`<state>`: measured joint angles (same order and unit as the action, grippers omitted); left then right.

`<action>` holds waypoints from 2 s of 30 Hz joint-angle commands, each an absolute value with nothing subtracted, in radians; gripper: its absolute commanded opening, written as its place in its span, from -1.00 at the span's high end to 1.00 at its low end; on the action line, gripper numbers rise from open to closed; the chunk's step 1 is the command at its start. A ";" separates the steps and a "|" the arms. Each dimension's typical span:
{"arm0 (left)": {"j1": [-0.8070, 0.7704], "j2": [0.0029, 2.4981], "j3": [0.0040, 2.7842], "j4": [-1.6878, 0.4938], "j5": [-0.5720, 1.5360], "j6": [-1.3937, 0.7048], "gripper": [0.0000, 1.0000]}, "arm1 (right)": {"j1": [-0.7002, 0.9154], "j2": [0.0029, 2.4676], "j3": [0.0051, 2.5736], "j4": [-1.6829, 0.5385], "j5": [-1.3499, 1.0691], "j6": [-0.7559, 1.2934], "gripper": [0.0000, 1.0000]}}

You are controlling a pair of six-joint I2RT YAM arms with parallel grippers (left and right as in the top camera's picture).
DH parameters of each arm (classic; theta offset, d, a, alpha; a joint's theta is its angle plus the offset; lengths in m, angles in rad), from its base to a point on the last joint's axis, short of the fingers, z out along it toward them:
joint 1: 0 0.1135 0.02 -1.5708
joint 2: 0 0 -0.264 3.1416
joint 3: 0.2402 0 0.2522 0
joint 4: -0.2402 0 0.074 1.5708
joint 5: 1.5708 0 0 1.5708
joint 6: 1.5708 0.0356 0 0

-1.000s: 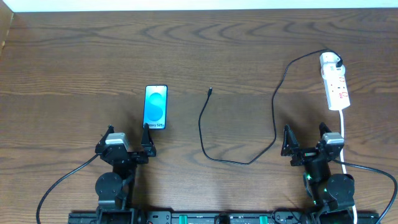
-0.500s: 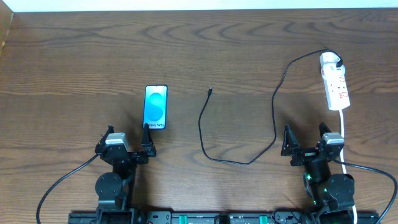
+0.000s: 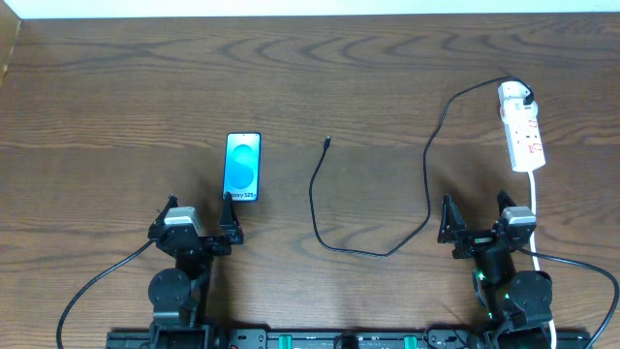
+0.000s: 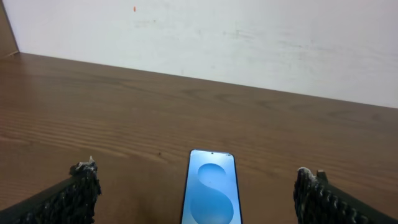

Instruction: Plug charger to phone and switch on socket

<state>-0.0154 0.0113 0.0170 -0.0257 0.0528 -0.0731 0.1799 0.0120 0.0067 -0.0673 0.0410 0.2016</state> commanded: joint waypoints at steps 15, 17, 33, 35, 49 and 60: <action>-0.019 0.226 0.139 -0.039 0.104 -0.028 -0.98 | 0.183 0.006 0.006 -0.071 0.043 0.212 -0.98; -0.019 0.270 0.168 -0.039 0.105 -0.026 -0.98 | 0.183 0.006 0.006 -0.071 0.043 0.212 -0.98; -0.019 0.736 0.509 -0.126 0.184 0.004 -0.98 | 0.183 0.006 0.006 -0.071 0.043 0.212 -0.98; -0.019 0.793 0.565 -0.166 0.196 0.004 -0.98 | 0.183 0.006 0.006 -0.071 0.043 0.212 -0.98; -0.019 1.180 0.995 -0.525 0.203 0.004 -0.98 | 0.183 0.006 0.006 -0.071 0.043 0.212 -0.98; -0.019 1.457 1.296 -0.743 0.270 0.004 -0.98 | 0.183 0.006 0.006 -0.071 0.043 0.212 -0.98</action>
